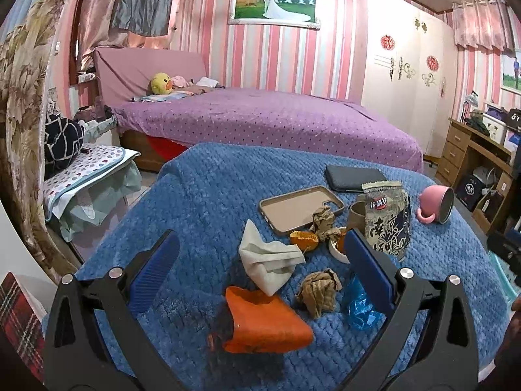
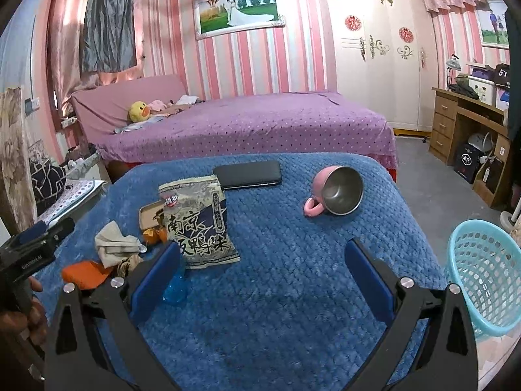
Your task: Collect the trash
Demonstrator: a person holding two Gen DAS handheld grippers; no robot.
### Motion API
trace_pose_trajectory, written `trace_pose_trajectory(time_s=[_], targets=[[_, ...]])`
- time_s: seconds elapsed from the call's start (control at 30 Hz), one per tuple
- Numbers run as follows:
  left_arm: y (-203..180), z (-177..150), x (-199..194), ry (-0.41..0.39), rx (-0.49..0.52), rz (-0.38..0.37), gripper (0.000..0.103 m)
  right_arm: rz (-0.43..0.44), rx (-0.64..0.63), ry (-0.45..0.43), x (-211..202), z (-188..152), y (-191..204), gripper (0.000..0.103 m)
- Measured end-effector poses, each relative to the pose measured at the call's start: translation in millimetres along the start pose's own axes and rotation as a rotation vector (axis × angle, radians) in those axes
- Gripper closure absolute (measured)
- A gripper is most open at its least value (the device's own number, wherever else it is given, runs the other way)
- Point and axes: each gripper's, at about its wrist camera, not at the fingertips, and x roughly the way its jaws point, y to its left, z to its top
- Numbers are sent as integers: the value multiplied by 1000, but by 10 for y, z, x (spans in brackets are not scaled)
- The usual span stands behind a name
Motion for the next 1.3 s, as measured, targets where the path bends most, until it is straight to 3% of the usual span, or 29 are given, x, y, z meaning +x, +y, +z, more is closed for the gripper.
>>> trace_pose_trajectory(time_s=[0.4, 1.3], targets=[[3, -23, 27, 12, 2, -4, 5, -47, -3, -4, -19, 1, -21, 4], [11, 6, -15, -11, 4, 5, 5, 3, 4, 12, -10, 2, -53, 4]])
